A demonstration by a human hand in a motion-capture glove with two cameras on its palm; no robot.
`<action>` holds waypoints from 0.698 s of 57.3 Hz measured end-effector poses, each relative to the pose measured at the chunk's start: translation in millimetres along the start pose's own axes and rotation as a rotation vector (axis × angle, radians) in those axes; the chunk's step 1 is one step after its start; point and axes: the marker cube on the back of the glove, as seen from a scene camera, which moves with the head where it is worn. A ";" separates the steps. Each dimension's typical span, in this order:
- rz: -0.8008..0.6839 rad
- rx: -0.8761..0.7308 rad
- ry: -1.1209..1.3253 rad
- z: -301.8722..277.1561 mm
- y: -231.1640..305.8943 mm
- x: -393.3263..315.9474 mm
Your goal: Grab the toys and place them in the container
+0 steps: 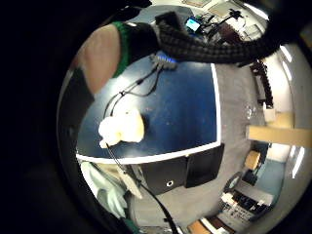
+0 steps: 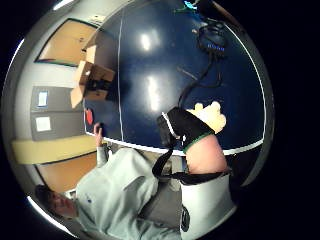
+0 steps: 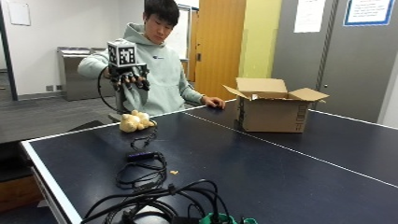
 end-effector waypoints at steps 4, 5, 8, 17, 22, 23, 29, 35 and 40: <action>-0.007 -0.076 -0.002 38.0 7.0 -4.4; -0.006 -0.105 -0.002 46.7 8.5 -5.6; -0.002 -0.197 -0.003 74.6 14.6 -10.3; 0.038 -0.352 0.042 134.8 17.4 -7.6; 0.053 -0.335 0.075 148.4 19.4 -5.0; 0.054 -0.336 0.069 148.1 17.3 -3.7; 0.058 -0.362 0.034 150.3 14.8 -2.3; 0.051 -0.356 0.011 154.7 11.1 -5.3; 0.030 -0.331 0.040 154.1 5.2 -10.1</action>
